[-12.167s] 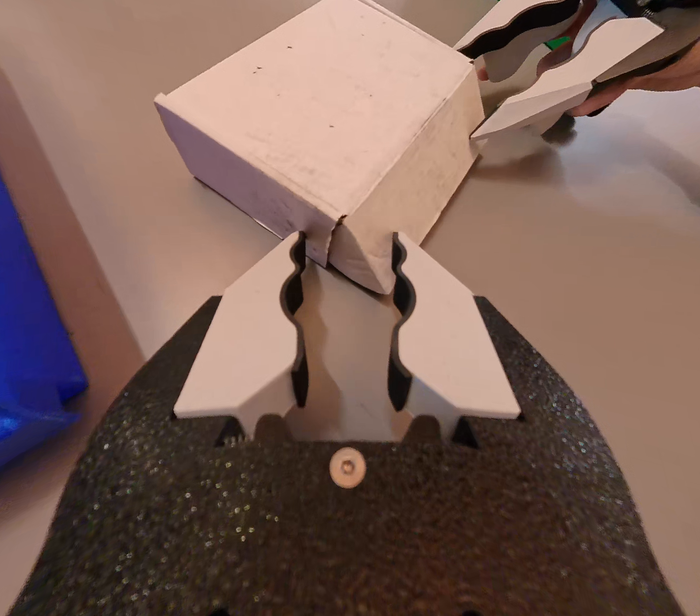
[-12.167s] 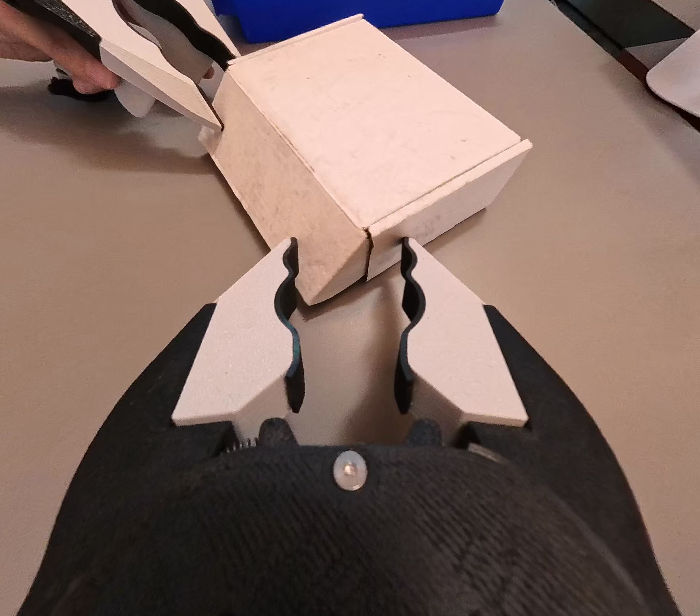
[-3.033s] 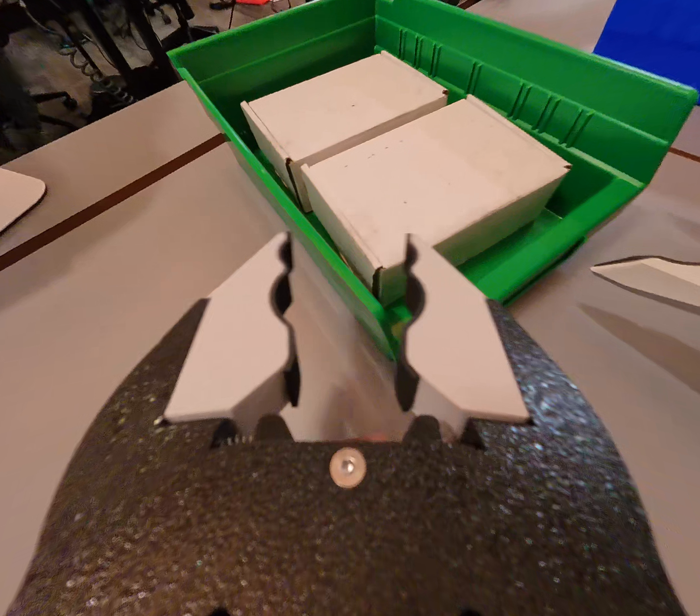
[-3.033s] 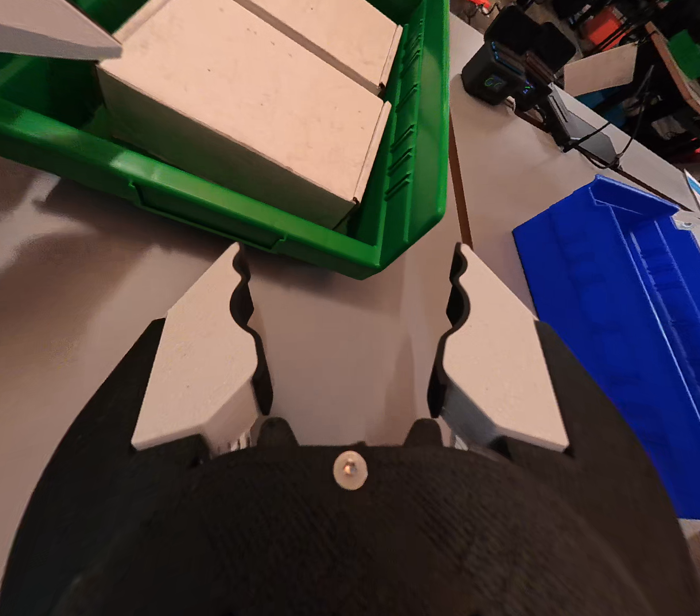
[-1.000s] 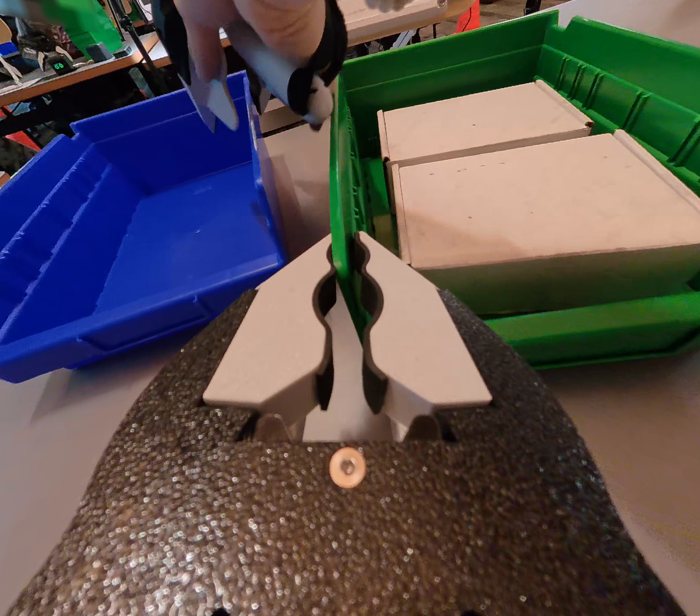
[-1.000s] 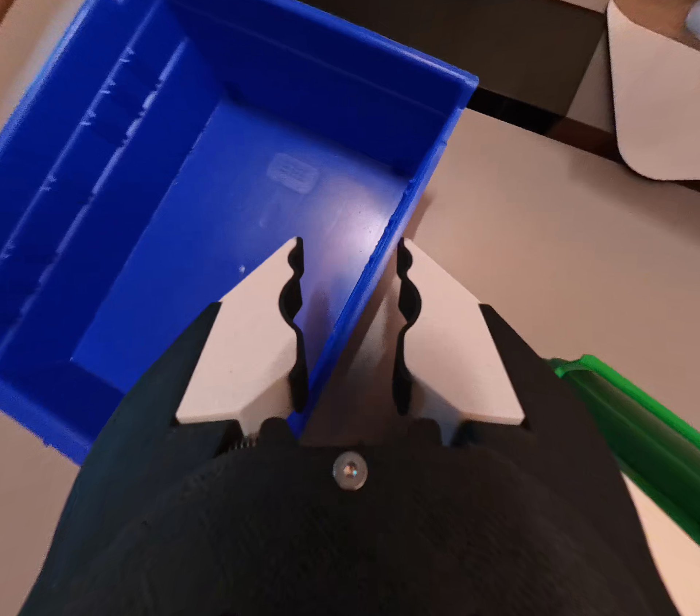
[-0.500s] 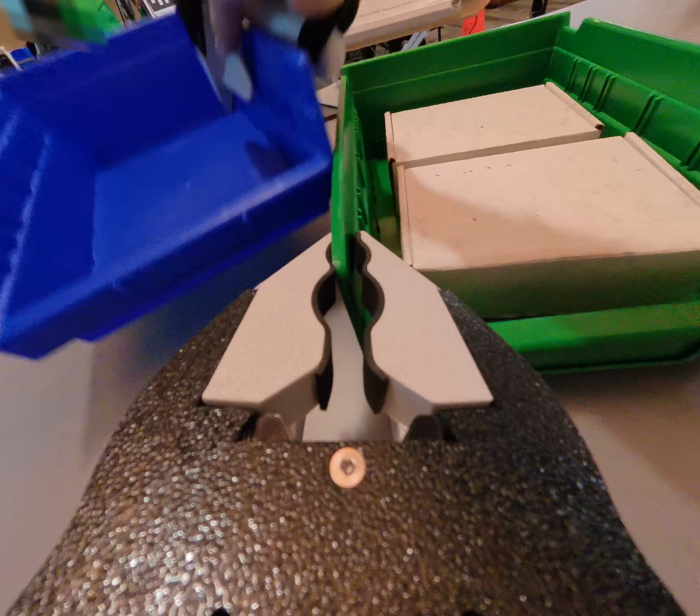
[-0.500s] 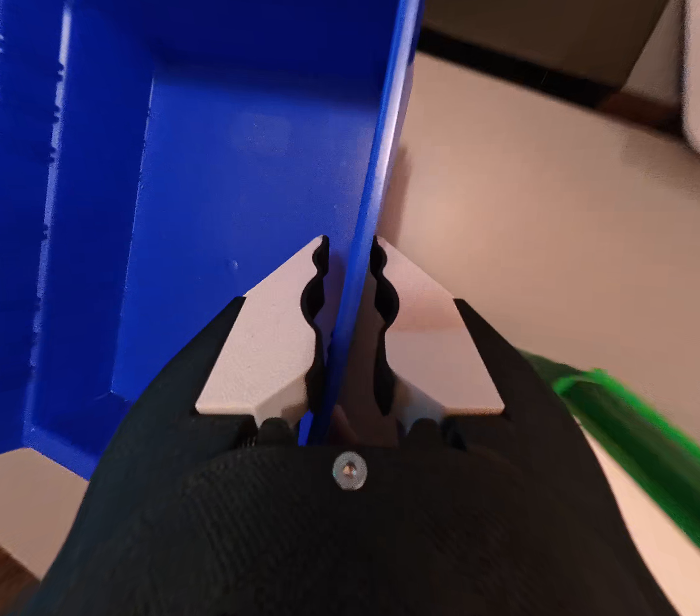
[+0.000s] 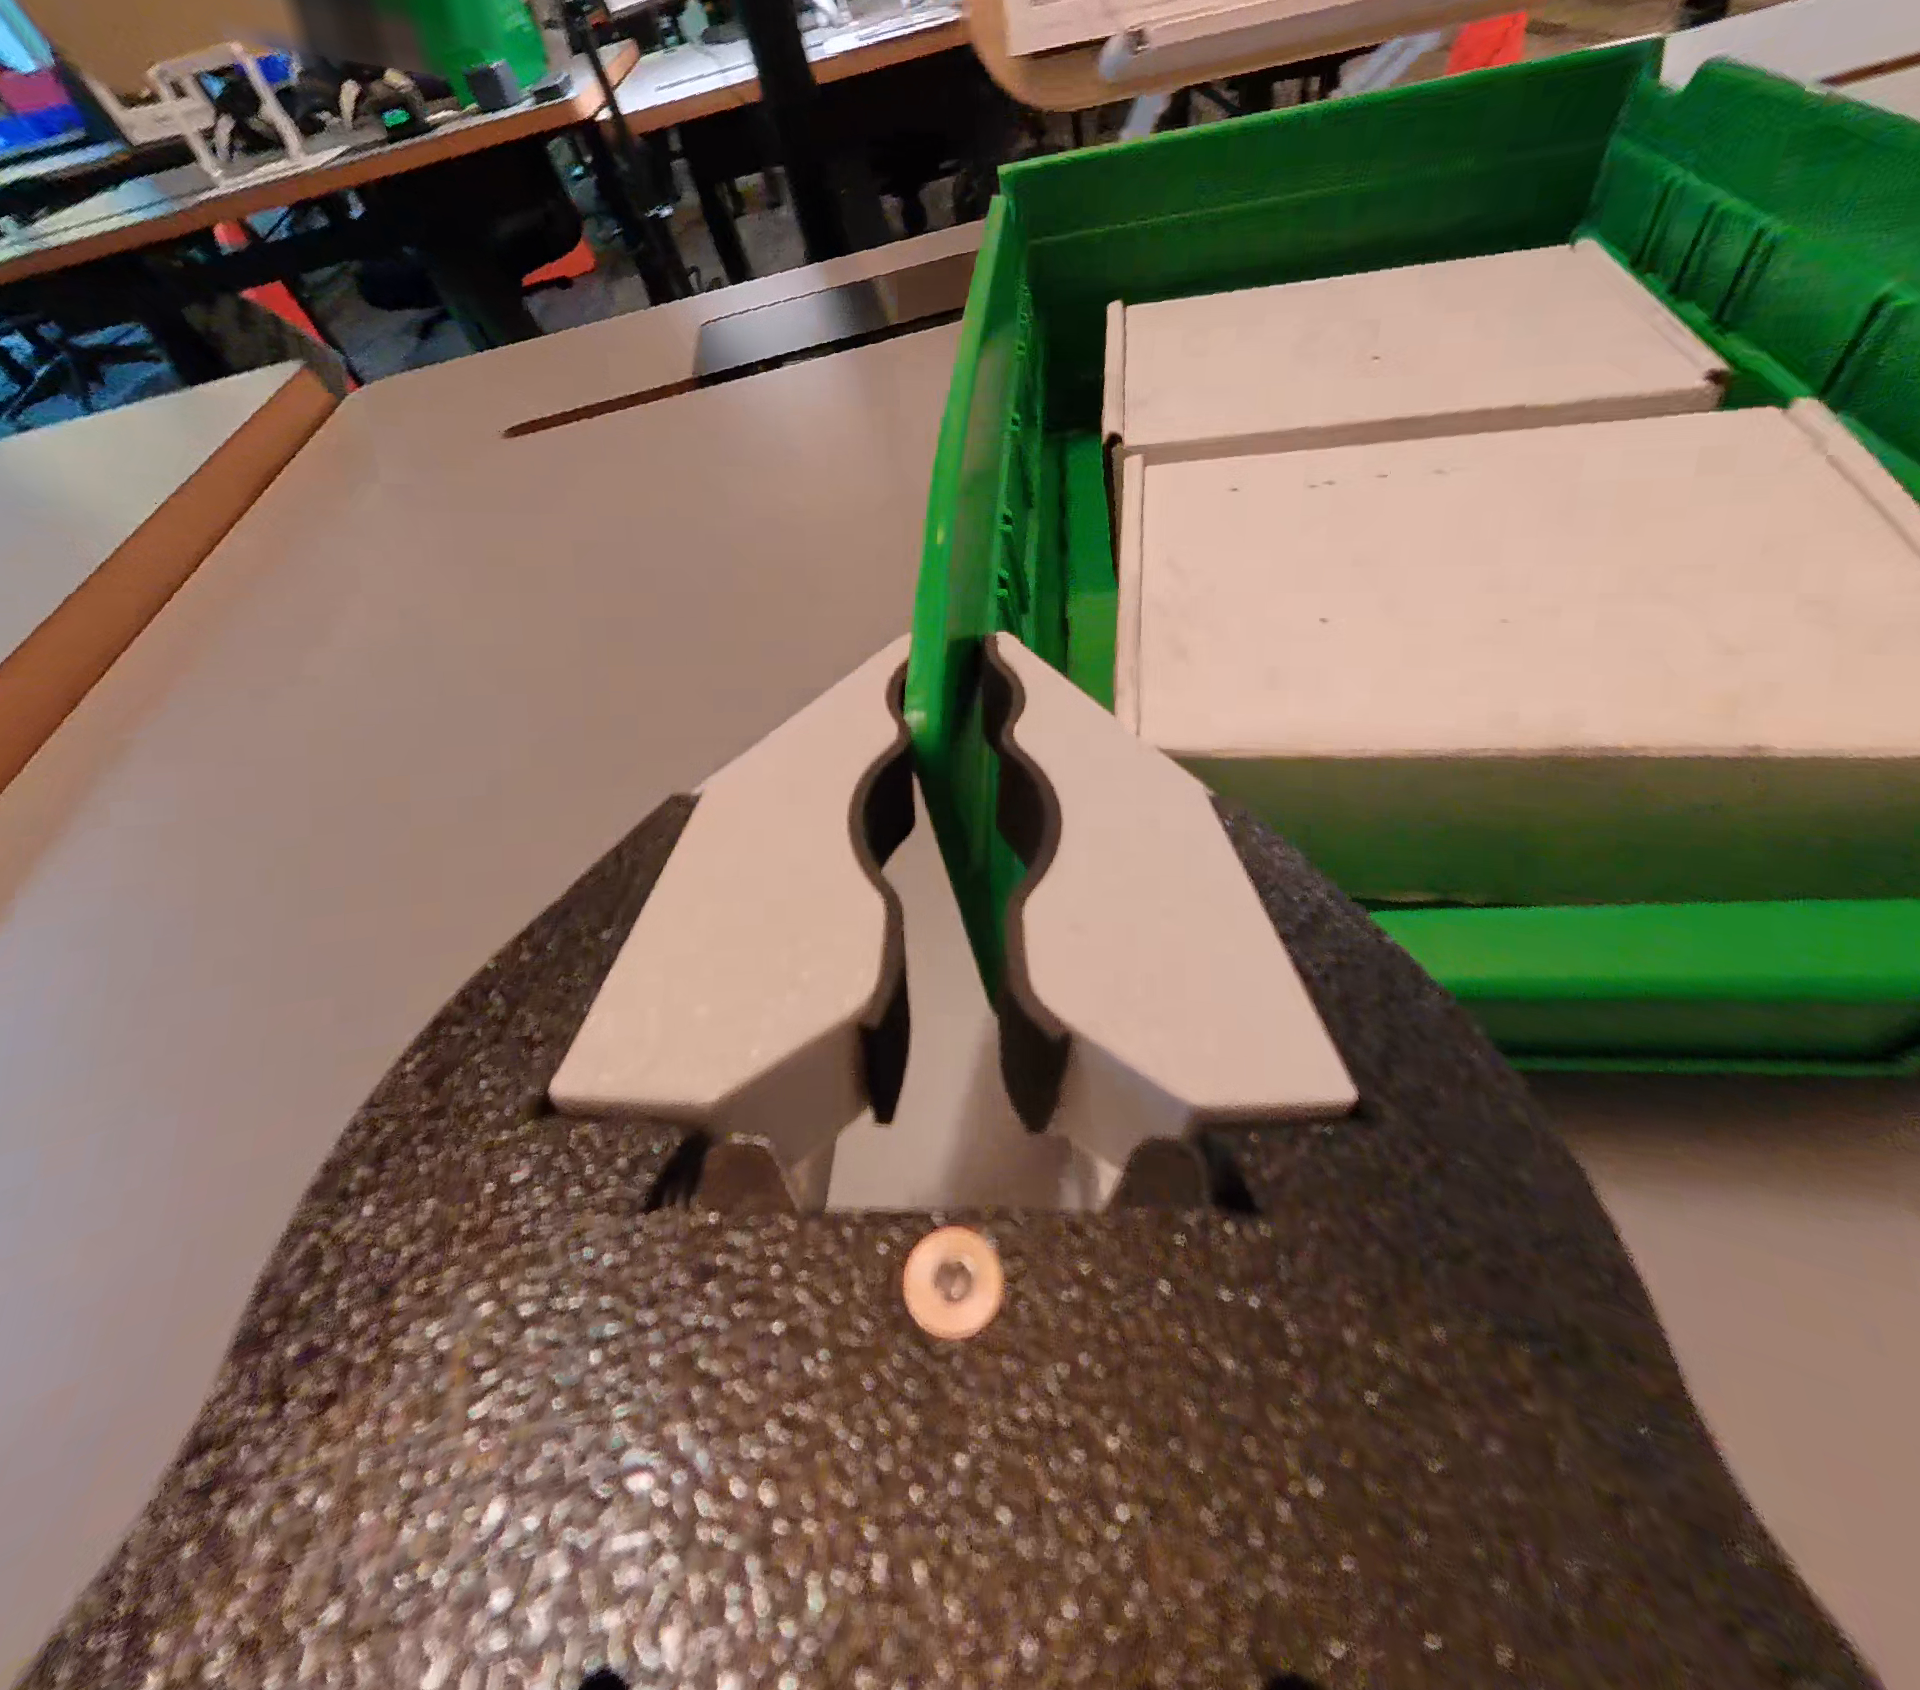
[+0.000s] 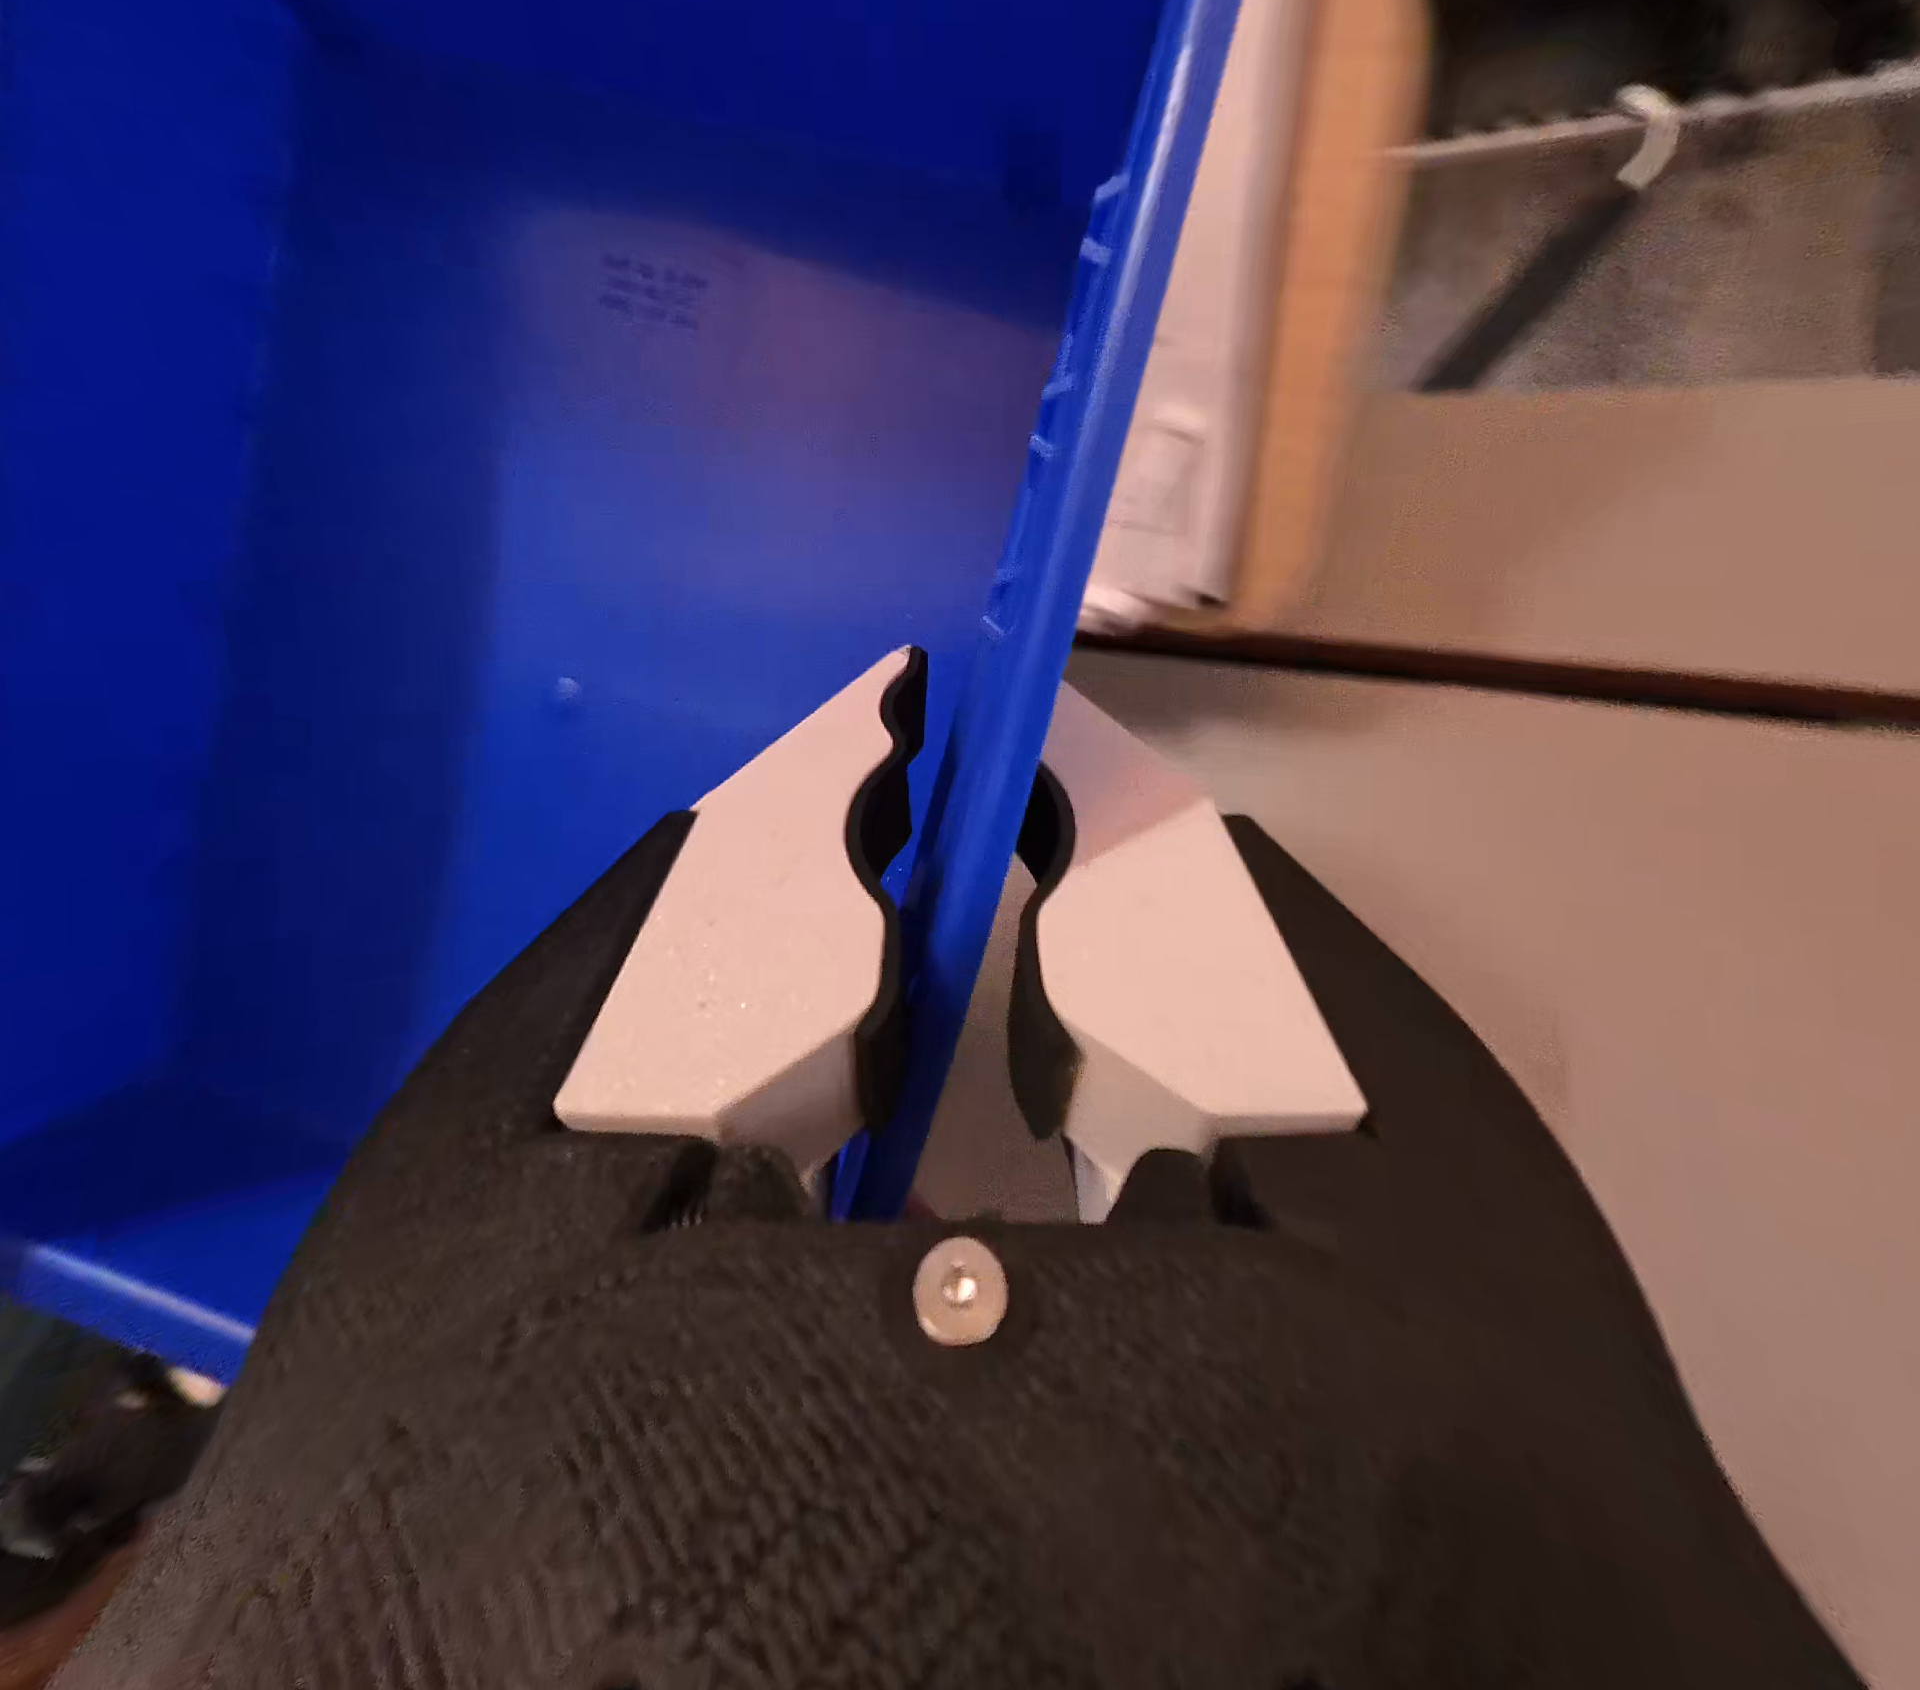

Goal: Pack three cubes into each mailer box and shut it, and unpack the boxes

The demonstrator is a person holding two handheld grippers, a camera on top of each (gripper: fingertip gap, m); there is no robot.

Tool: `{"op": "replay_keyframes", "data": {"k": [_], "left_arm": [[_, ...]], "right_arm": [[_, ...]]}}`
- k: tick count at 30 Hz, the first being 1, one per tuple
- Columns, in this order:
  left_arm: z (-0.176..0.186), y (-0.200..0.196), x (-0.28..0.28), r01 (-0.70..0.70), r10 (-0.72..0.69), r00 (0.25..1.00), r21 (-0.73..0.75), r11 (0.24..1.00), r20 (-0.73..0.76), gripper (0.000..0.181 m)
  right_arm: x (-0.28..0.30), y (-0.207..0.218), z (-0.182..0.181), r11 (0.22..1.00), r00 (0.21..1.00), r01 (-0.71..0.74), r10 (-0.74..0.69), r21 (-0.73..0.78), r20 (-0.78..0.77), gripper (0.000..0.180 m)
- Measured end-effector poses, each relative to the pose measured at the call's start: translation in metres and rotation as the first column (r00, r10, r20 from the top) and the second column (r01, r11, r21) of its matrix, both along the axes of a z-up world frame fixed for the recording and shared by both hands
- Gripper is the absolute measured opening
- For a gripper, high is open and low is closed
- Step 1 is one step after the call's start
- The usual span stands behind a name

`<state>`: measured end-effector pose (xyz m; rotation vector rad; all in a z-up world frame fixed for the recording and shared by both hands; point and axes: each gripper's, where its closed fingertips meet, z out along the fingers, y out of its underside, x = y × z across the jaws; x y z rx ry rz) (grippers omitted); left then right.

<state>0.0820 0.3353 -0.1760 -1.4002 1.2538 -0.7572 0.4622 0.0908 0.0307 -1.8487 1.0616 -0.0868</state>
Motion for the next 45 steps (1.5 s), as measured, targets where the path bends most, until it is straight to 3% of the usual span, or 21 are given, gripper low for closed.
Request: {"op": "replay_keyframes", "data": {"k": [1, 6, 9, 12, 15, 19, 24, 28, 30, 33, 36, 39, 43, 45], "left_arm": [[0.0, 0.009, -0.004, -0.024, 0.024, 1.0, -0.007, 1.0, 0.003, 0.006], [0.0, 0.052, -0.026, -0.142, 0.142, 0.99, -0.022, 0.99, 0.015, 0.003], [0.0, 0.077, -0.031, -0.186, 0.186, 0.982, -0.039, 0.982, 0.019, 0.002], [0.0, 0.106, -0.026, -0.213, 0.214, 0.977, -0.049, 0.976, 0.015, 0.003], [-0.001, 0.134, -0.014, -0.207, 0.207, 0.978, -0.069, 0.976, 0.001, 0.004], [-0.001, 0.17, -0.003, -0.264, 0.264, 0.965, -0.062, 0.963, -0.012, 0.01], [-0.001, 0.174, 0.006, -0.218, 0.216, 0.973, -0.01, 0.976, -0.079, 0.009], [0.032, 0.16, 0.007, -0.075, 0.1, 0.982, 0.154, 0.985, -0.161, 0.044], [0.055, 0.133, 0.019, 0.136, -0.087, 0.971, 0.215, 0.967, -0.223, 0.054], [0.052, 0.092, 0.03, 0.468, -0.334, 0.805, 0.178, 0.866, -0.49, 0.082], [0.051, 0.09, 0.056, 0.591, -0.362, 0.694, 0.207, 0.78, -0.622, 0.102], [0.032, 0.079, 0.076, 0.695, -0.462, 0.529, 0.051, 0.717, -0.711, 0.111], [0.0, 0.066, 0.081, 0.771, -0.513, 0.293, -0.118, 0.626, -0.807, 0.11], [-0.012, 0.063, 0.082, 0.786, -0.5, 0.215, -0.156, 0.599, -0.839, 0.11]], "right_arm": [[0.008, -0.038, -0.017, 0.999, 0.999, 0.043, -0.044, -0.034, -0.017, 0.012], [0.021, -0.215, -0.128, 0.958, 0.959, 0.206, -0.238, -0.201, -0.153, 0.013], [0.015, -0.295, -0.184, 0.928, 0.923, 0.267, -0.324, -0.26, -0.207, 0.013], [0.008, -0.345, -0.219, 0.912, 0.892, 0.309, -0.377, -0.271, -0.25, 0.013], [0.01, -0.364, -0.235, 0.91, 0.891, 0.315, -0.381, -0.269, -0.247, 0.013], [0.016, -0.363, -0.246, 0.909, 0.92, 0.256, -0.333, -0.328, -0.207, 0.013], [0.023, -0.344, -0.26, 0.886, 0.942, 0.156, -0.266, -0.436, -0.203, 0.016], [0.031, -0.323, -0.257, 0.913, 0.955, 0.124, -0.216, -0.389, -0.203, 0.025], [0.036, -0.322, -0.25, 0.906, 0.961, 0.146, -0.225, -0.398, -0.16, 0.074], [0.043, -0.334, -0.231, 0.838, 0.973, 0.185, -0.23, -0.514, -0.025, 0.104], [0.041, -0.333, -0.192, 0.776, 0.969, 0.247, -0.194, -0.581, 0.152, 0.117], [0.009, -0.288, -0.15, 0.84, 0.954, 0.223, -0.083, -0.494, 0.289, 0.117], [-0.078, -0.208, -0.132, 0.924, 0.916, -0.027, 0.175, -0.38, 0.36, 0.119], [-0.118, -0.179, -0.132, 0.939, 0.883, -0.134, 0.258, -0.317, 0.391, 0.119]]}}
